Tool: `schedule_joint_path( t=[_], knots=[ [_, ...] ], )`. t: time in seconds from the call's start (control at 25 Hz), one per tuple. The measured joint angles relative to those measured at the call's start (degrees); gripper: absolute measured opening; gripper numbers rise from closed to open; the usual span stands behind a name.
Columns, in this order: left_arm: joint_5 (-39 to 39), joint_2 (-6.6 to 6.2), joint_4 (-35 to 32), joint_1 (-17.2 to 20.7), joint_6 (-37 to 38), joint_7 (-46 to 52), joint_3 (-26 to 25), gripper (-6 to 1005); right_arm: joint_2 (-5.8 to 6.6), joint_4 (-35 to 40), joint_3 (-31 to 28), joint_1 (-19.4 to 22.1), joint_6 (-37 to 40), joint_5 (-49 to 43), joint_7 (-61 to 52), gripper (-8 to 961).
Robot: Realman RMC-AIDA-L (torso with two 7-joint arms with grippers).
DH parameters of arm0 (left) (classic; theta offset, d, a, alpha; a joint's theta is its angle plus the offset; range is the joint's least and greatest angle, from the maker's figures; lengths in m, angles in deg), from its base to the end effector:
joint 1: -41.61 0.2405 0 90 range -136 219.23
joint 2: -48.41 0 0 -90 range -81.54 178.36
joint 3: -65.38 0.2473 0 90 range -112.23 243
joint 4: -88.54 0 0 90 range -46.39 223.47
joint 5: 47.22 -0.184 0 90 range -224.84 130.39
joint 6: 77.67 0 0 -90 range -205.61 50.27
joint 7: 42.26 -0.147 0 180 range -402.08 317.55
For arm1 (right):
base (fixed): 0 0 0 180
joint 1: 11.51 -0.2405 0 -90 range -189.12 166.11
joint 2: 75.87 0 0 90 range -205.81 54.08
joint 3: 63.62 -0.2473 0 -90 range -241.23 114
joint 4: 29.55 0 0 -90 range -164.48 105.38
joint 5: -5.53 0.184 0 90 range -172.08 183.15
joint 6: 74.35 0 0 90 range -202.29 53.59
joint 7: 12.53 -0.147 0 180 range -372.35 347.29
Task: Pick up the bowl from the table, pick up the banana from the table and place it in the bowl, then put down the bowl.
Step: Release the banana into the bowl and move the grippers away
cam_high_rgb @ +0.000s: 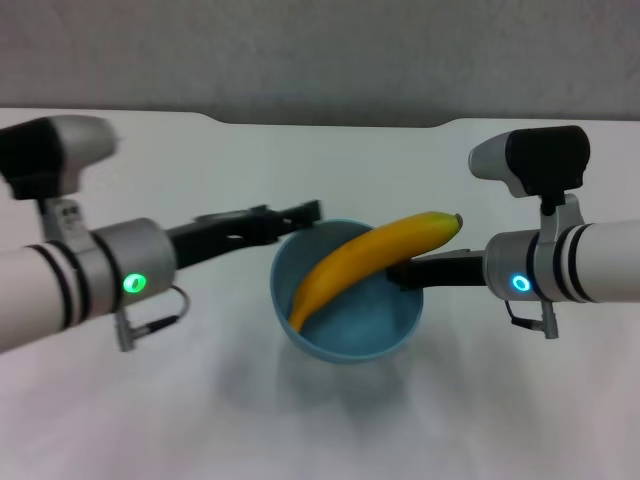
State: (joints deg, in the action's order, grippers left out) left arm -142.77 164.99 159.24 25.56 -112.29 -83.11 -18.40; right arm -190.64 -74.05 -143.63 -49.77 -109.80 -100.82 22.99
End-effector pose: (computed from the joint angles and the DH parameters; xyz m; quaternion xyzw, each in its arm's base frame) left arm -0.1810 0.3377 -0.0202 -0.8070 -0.4575 -0.2663 0.2618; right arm 0.1945 0.3809 -0.0649 -0.8600 0.4367 0.0850 0.2499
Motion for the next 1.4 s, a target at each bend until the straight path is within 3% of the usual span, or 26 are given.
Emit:
schedule_joint_path(
  t=[0.32,0.52,0.64,0.8,1.08,1.4],
  knots=[
    [-5.9,0.01,-0.2,3.2,-0.9,-0.4,-10.0,841,0.15,4.3,-3.7,-3.6,-2.8,-1.5,0.1,33],
    [-7.2,0.08,-1.4,4.2,-0.1,-0.3,-11.8,840,0.17,11.1,-6.1,-9.2,-3.9,-4.2,-0.2,33],
    [-8.6,0.08,-4.2,3.2,2.2,-0.5,-12.1,840,0.16,16.6,-6.2,-13.5,-3.8,-4.3,-0.1,33],
    [-10.7,0.06,-7.3,2.1,3.7,-0.6,-13.2,840,0.08,19.2,-6.2,-16.1,-3.7,-4.2,0.0,33],
    [-10.8,0.08,-8.7,2.2,4.8,-0.7,-13.4,839,-0.81,19.4,-4.1,-16.0,-3.9,-3.8,0.0,33],
    [-10.5,0.26,-9.3,2.1,5.2,-0.8,-12.9,838,-1.01,18.8,4.3,-13.6,-0.7,2.3,0.0,33]
  ],
)
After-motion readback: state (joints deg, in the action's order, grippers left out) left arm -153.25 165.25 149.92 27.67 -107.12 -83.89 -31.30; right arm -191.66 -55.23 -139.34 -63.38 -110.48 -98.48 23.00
